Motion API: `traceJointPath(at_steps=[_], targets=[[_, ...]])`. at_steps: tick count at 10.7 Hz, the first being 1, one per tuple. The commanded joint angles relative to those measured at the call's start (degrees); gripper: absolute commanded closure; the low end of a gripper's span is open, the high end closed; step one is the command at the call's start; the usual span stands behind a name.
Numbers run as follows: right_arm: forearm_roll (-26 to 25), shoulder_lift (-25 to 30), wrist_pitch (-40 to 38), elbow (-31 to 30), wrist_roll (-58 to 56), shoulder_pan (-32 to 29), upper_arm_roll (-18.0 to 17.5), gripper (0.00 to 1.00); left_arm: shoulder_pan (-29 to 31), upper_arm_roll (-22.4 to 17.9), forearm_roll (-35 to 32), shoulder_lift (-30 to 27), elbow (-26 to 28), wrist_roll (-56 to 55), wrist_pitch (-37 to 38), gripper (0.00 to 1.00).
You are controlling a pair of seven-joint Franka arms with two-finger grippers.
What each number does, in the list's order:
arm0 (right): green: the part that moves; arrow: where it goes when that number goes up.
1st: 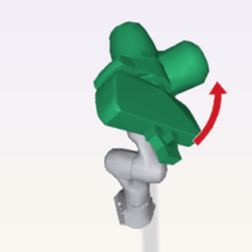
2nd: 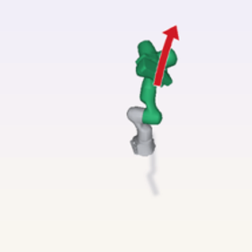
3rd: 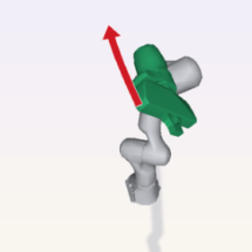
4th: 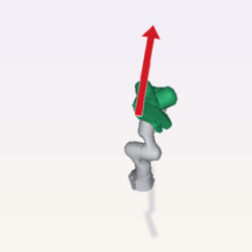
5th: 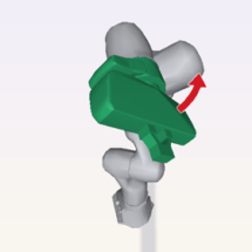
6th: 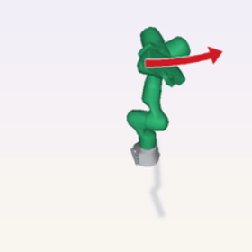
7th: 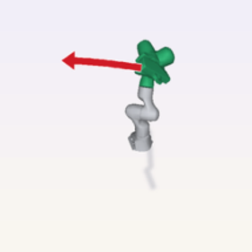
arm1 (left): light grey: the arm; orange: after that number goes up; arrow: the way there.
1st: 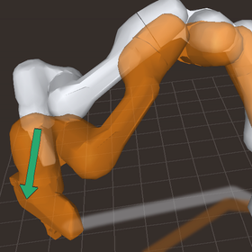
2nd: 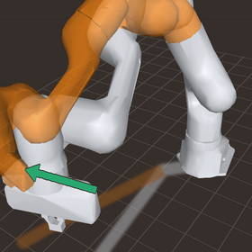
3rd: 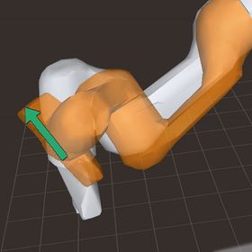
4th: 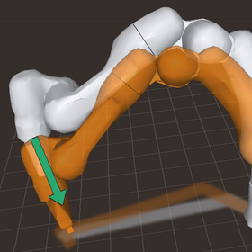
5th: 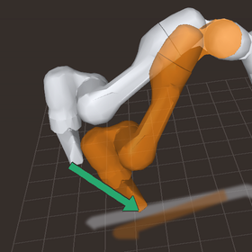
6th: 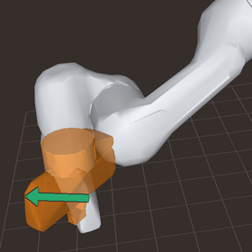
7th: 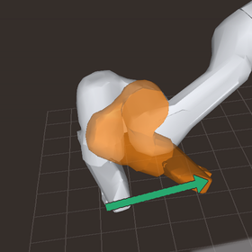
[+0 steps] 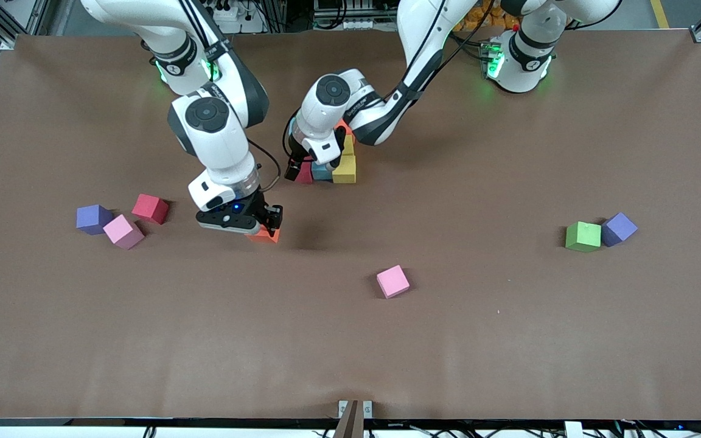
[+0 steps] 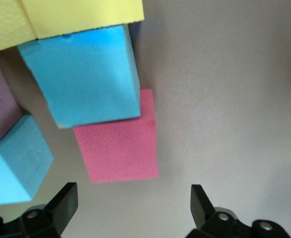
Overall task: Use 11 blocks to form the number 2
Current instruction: 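Carry the orange cube to the column while the left gripper releases pink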
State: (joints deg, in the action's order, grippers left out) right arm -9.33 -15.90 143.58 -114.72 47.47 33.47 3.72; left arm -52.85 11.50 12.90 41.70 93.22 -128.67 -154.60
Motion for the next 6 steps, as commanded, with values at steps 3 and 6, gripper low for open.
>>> traceJointPath(at_steps=[3,6], targets=[[-3.4,2.1,5.6,-7.3,2.3,0.6,0.2,0.79,0.2,-0.9,-1.3,-13.9,10.5,0.3,5.5,0.0],[-3.3,1.3,6.1,-9.0,2.6,2.8,0.1,0.81,6.8,-0.8,-6.7,-24.3,15.1,10.5,17.4,0.0]])
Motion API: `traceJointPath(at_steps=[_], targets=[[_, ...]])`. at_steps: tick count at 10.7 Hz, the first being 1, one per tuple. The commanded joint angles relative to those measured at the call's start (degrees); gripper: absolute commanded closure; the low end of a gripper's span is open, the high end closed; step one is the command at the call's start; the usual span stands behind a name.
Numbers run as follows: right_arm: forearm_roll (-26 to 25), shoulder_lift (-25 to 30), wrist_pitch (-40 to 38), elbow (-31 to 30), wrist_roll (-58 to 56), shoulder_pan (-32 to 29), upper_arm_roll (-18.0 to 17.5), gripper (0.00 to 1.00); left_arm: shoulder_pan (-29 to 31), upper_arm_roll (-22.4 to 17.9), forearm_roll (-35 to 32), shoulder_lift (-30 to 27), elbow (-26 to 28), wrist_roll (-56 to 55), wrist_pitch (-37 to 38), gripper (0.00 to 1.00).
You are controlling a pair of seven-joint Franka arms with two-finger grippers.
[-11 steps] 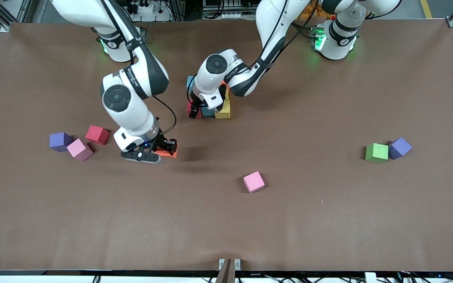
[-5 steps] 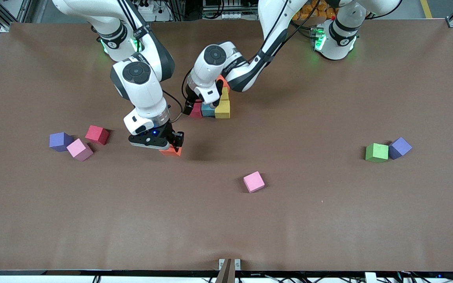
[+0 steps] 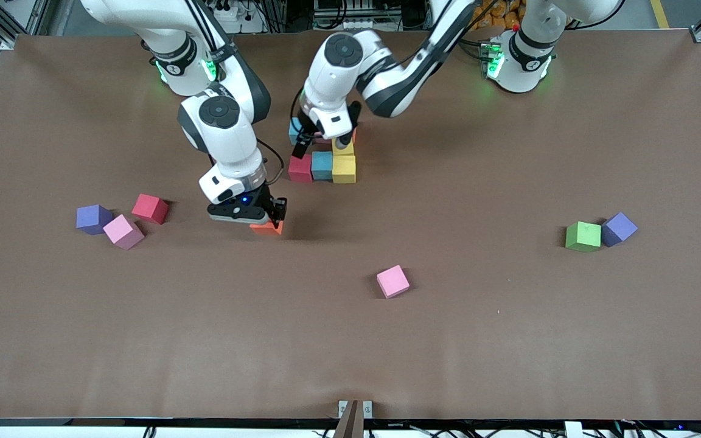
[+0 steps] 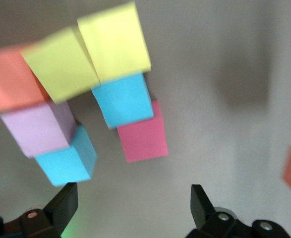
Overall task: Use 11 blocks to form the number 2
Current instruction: 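Carry the orange cube to the column while the left gripper releases pink, then lower the orange cube below pink while the left gripper reaches the green cube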
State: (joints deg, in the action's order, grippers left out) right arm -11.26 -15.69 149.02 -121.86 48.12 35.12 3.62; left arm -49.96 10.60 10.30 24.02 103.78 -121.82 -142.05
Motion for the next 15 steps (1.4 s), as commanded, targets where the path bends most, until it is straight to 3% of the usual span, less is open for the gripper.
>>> traceJointPath(at_steps=[1,4,11,15], targets=[[-1.4,0.8,0.1,-2.1,3.4,2.4,0.2,0.81,5.9,0.1,-7.1,-8.2,4.5,7.5,8.3,0.0],[-1.4,0.5,0.7,-3.9,5.6,6.3,0.2,0.81,16.1,0.1,-8.7,-10.0,4.1,29.0,15.7,0.0],[-1.5,-1.3,1.3,-5.7,11.3,11.8,0.5,0.82,41.5,0.2,-9.0,-10.0,3.2,83.4,20.0,0.0],[-1.7,-1.4,3.7,-7.7,11.4,11.9,0.7,0.82,53.4,0.2,-10.4,-9.3,4.8,109.4,20.8,0.0]])
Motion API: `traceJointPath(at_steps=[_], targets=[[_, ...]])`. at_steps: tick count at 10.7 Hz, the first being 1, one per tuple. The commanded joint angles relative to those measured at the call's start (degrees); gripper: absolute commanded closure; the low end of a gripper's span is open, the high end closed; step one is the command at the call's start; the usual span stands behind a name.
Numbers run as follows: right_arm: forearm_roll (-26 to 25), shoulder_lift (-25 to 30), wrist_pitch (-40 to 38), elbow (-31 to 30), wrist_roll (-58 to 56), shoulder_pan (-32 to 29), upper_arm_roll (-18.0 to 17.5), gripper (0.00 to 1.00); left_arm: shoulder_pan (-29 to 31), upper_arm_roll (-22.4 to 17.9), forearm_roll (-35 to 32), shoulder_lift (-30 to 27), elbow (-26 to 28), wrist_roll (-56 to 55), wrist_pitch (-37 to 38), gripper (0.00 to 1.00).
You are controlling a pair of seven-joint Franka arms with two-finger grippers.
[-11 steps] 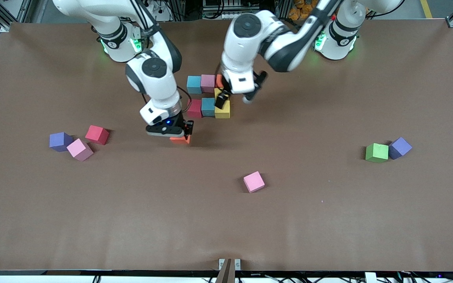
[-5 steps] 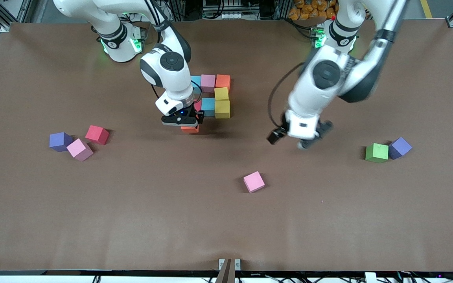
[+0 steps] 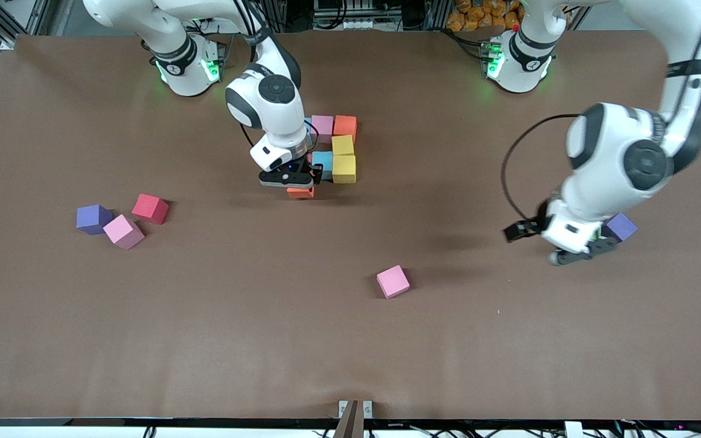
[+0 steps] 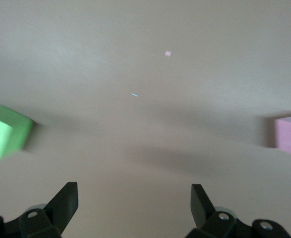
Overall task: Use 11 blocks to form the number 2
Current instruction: 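Lower the orange cube below pink while the left gripper reaches the green cube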
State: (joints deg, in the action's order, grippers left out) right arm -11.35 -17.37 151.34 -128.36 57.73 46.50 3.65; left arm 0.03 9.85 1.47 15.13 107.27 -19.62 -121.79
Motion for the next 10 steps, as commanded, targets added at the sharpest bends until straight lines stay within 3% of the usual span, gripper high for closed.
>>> traceJointPath(at_steps=[1,5,10], targets=[[-1.7,0.3,1.6,-1.5,2.5,0.5,0.7,0.82,4.9,1.0,-2.1,-0.2,1.5,11.4,0.5,0.0],[-4.6,-0.3,1.9,-1.7,5.5,1.1,0.8,0.82,14.4,1.2,-6.0,3.8,1.4,31.0,-0.4,0.0],[-6.0,-1.8,3.3,-2.0,6.5,1.1,0.9,0.82,17.8,1.1,-6.1,10.0,1.2,38.1,-3.7,0.0]])
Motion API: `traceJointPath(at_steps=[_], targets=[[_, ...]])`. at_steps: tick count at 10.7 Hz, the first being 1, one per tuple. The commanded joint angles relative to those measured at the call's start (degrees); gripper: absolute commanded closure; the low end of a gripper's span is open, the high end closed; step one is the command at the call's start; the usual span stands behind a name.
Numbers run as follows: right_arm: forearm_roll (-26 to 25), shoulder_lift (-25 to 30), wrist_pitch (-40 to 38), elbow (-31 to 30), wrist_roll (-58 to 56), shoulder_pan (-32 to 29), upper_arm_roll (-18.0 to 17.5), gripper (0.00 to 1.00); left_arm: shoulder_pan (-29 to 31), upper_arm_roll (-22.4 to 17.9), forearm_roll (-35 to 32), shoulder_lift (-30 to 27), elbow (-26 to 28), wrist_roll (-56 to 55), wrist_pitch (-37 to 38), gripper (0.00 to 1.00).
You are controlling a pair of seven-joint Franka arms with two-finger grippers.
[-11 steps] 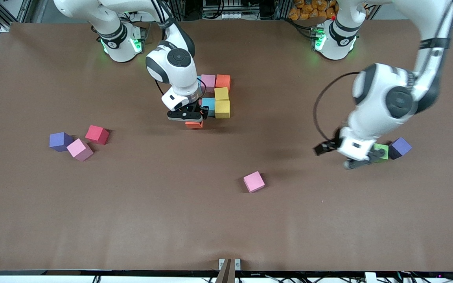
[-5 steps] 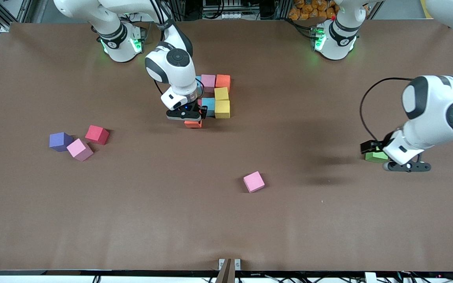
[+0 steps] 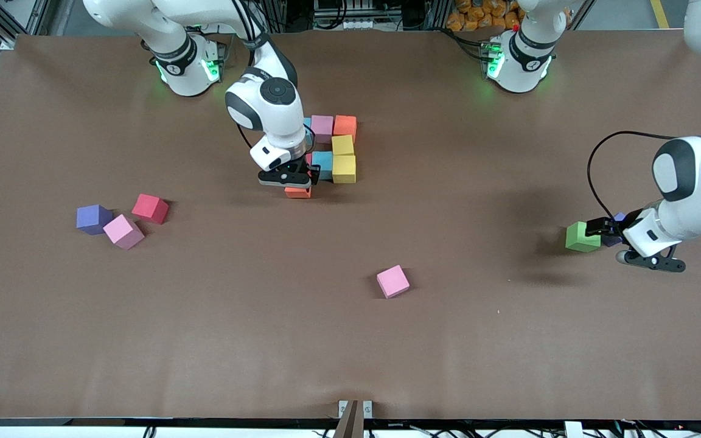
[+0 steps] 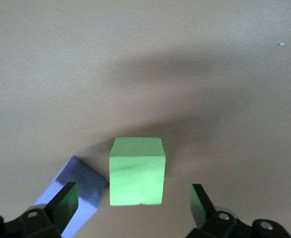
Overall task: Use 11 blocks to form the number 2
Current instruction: 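Grasp the green cube with the left gripper while the right gripper releases orange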
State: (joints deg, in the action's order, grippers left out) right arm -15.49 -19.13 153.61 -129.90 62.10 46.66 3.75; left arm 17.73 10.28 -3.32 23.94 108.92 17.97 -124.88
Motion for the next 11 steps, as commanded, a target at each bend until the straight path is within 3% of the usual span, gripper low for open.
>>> traceJointPath(at_steps=[1,8,11], targets=[[-1.8,-0.3,1.0,-0.4,2.4,1.0,0.7,0.82,0.1,0.7,-1.3,2.3,-0.4,0.5,-0.9,0.0],[-1.9,-1.0,1.8,-0.4,4.1,1.6,0.8,0.82,-0.2,0.5,-3.9,5.7,-0.3,0.5,-3.5,0.0],[-1.9,-1.3,1.9,-0.4,4.3,1.7,0.8,0.78,-0.1,0.5,-6.3,6.7,0.0,0.4,-4.7,0.0]])
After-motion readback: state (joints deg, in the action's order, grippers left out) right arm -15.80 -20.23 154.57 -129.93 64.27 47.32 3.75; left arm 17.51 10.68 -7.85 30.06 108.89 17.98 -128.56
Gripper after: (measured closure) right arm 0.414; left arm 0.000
